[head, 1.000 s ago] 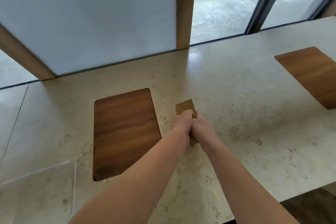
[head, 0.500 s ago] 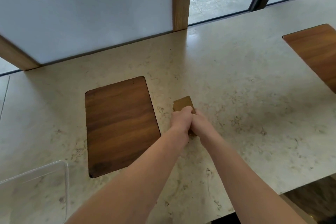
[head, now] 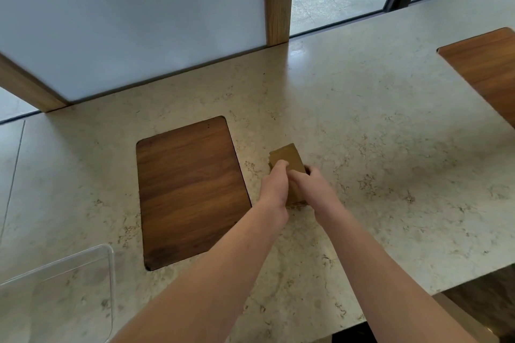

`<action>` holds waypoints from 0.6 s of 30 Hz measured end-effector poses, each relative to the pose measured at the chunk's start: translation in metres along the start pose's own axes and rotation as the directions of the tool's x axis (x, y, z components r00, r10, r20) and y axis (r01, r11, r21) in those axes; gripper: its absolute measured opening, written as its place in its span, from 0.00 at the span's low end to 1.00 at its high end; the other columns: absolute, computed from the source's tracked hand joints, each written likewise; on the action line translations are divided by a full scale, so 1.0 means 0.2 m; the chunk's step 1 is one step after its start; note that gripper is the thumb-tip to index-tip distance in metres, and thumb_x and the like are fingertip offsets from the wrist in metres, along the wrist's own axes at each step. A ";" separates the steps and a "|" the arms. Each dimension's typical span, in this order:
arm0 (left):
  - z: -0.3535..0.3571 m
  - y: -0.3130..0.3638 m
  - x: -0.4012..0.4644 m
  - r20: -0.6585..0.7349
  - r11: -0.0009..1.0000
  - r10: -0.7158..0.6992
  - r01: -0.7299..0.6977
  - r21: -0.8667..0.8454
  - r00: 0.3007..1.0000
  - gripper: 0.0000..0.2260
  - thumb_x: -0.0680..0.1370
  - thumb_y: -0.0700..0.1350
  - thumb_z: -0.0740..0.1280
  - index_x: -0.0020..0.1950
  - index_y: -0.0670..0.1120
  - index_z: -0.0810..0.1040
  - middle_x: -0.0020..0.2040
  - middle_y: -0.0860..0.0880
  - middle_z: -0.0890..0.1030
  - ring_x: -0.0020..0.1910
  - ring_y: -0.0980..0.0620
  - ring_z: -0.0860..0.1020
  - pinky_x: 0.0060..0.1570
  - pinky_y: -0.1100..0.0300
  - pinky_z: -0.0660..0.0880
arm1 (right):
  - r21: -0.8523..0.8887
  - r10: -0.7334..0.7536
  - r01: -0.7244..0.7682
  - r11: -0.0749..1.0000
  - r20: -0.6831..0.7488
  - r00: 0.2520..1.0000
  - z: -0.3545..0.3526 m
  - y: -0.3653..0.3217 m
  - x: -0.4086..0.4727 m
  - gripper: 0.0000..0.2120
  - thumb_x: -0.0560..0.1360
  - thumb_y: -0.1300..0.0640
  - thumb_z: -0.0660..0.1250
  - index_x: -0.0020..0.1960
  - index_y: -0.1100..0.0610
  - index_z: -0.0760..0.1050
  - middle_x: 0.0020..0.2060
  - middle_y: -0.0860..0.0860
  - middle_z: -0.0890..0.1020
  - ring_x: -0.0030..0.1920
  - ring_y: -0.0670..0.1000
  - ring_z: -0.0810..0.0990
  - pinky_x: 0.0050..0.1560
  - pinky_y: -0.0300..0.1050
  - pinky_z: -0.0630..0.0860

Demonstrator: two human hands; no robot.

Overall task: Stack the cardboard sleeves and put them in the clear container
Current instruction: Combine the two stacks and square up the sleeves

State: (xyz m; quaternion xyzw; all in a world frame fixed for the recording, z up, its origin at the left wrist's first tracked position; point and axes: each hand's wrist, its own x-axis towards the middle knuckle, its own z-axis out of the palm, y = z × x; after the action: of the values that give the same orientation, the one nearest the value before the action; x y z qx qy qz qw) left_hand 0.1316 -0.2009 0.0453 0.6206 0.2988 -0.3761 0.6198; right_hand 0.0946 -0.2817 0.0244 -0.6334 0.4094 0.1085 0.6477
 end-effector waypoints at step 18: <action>-0.20 0.53 0.35 0.489 0.451 -0.044 -0.420 0.788 0.871 0.64 0.56 0.69 0.82 0.84 0.53 0.53 0.82 0.48 0.61 0.78 0.46 0.64 0.75 0.48 0.66 | 0.532 0.217 -0.220 0.818 0.069 0.974 0.03 0.29 -0.24 0.69 0.49 0.29 0.84 0.80 0.56 0.61 0.71 0.50 0.75 0.70 0.52 0.73 0.66 0.53 0.72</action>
State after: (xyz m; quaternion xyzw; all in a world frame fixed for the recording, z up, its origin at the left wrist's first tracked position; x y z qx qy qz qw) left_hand 0.2618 -0.1730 0.0416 0.7753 -0.1585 -0.5315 0.3022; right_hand 0.0277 -0.2475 0.0132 -0.3759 0.4912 0.0650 0.7831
